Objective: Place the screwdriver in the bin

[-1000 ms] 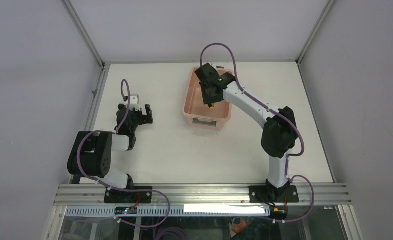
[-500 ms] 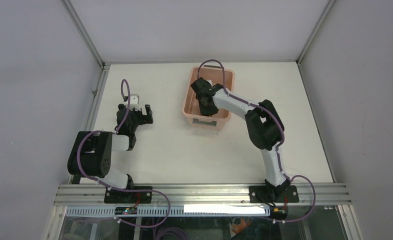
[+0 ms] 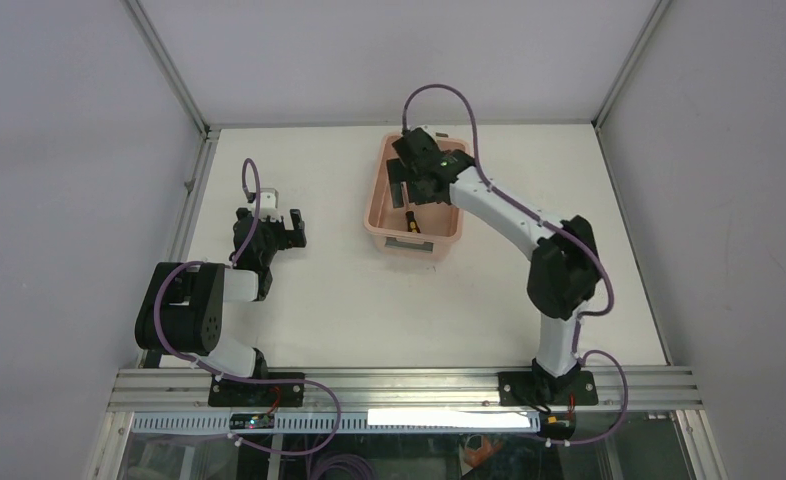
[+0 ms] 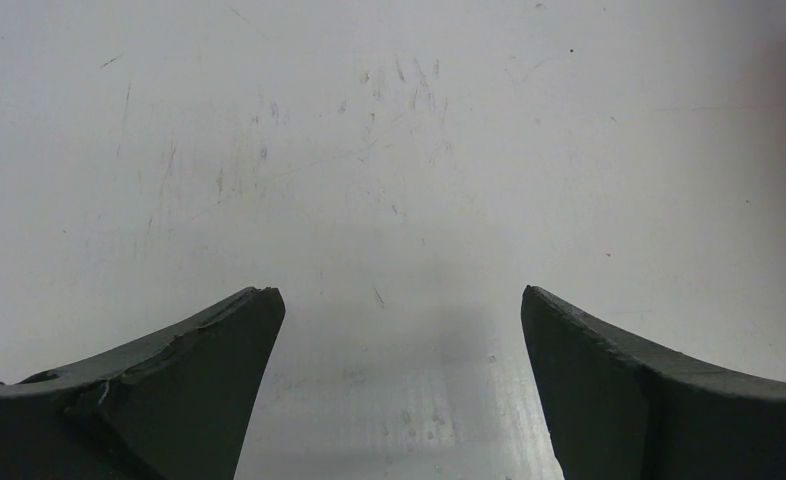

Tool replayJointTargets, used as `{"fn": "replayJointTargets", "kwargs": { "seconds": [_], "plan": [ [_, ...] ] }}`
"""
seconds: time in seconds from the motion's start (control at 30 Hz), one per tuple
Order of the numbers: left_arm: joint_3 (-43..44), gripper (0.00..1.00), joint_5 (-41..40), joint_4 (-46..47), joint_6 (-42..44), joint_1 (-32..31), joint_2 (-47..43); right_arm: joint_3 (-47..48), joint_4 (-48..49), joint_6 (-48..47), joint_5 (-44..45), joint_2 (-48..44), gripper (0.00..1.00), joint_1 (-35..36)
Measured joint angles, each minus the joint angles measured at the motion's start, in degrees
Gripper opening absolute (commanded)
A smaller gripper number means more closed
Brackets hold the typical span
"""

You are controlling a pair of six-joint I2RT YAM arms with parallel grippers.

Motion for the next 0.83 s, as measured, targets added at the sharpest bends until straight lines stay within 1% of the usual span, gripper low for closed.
{"fn": "replayJointTargets", "kwargs": {
  "seconds": [0.13, 0.2, 0.3, 0.37, 0.4, 0.43, 0.47, 0.6, 0.73, 0.83],
  "plan": [
    [0.00, 0.99, 0.00, 0.00, 0.00, 0.00, 0.00, 0.63, 0.22, -2.54, 1.97, -8.57, 0.99, -0.94],
    [0.00, 0.99, 0.00, 0.00, -0.02, 0.00, 0.00, 0.66, 0.15, -3.43, 2.40, -11.91, 0.99, -2.51],
    [0.00, 0.99, 0.00, 0.00, 0.00, 0.00, 0.00, 0.09, -0.17, -4.96, 2.38, -15.78, 0.99, -7.80],
    [0.00, 0.99, 0.00, 0.00, 0.00, 0.00, 0.00, -1.09, -0.46, -6.01, 1.97, -17.49, 0.99, -13.16],
    [0.00, 0.99, 0.00, 0.00, -0.02, 0.00, 0.00, -2.32, -0.55, -6.75, 1.66, -18.38, 0.99, -17.14],
    [0.00, 0.99, 0.00, 0.00, 0.00, 0.00, 0.00, -2.73, -0.61, -7.02, 1.68, -18.64, 0.99, -18.18],
    [0.00, 0.99, 0.00, 0.00, 0.00, 0.00, 0.00, -4.44, -0.24, -7.76, 1.81, -19.45, 1.00, -21.81],
    [0.00, 0.99, 0.00, 0.00, 0.00, 0.00, 0.00, -10.29, 0.26, -9.94, 2.58, -22.12, 0.99, -30.21],
    [0.00, 0.99, 0.00, 0.00, 0.00, 0.00, 0.00, -11.85, 0.50, -10.97, 2.23, -23.17, 0.99, -34.38],
    [0.00, 0.99, 0.00, 0.00, 0.00, 0.00, 0.00, -12.35, 1.44, -11.43, 0.52, -23.69, 0.99, -36.06]
  ]
}}
